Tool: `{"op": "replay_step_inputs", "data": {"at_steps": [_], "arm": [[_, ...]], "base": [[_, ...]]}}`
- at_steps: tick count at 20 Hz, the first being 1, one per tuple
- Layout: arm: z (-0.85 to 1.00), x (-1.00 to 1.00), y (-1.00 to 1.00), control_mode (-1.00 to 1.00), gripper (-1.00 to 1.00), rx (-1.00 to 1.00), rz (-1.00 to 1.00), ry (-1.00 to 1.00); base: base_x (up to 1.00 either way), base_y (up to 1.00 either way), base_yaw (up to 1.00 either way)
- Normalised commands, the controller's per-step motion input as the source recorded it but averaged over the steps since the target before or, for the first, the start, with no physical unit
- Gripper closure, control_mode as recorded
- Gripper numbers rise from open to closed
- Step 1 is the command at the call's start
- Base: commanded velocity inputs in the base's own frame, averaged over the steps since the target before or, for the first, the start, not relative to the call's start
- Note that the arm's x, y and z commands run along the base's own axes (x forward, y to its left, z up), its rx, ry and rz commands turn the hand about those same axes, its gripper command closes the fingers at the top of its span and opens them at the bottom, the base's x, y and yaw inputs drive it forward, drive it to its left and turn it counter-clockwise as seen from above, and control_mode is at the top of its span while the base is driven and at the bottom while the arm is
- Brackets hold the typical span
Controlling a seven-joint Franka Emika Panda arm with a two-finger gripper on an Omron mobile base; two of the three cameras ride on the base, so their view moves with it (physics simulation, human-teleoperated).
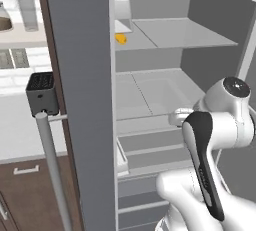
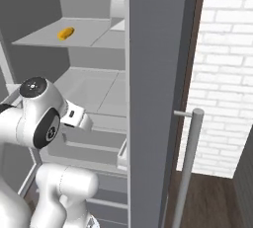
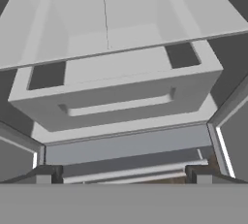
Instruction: Place one corn and one fish in each tupperware on the nearby counter, to pack two identical lunches.
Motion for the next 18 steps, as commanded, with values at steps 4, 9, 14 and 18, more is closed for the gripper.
{"op": "replay_step_inputs", "data": {"at_steps": [4,9,14,18], "arm": [[0.75,0.16,0.36,-1.00,-1.00,0.00,0.14,-0.06],[1.00,0.00,0.46,-1.00,-1.00,0.00,0.15,-0.35],[1.00,0.00,0.11,-1.00,-1.00,0.00,0.06,-0.30],[1.00,0.40,0.00,-1.00,-1.00,0.00,0.00,-0.05]], "base": [[0.17,0.12,0.03],[0.00,0.00,0.00],[0.00,0.00,0.00],[0.00,0.00,0.00]]}}
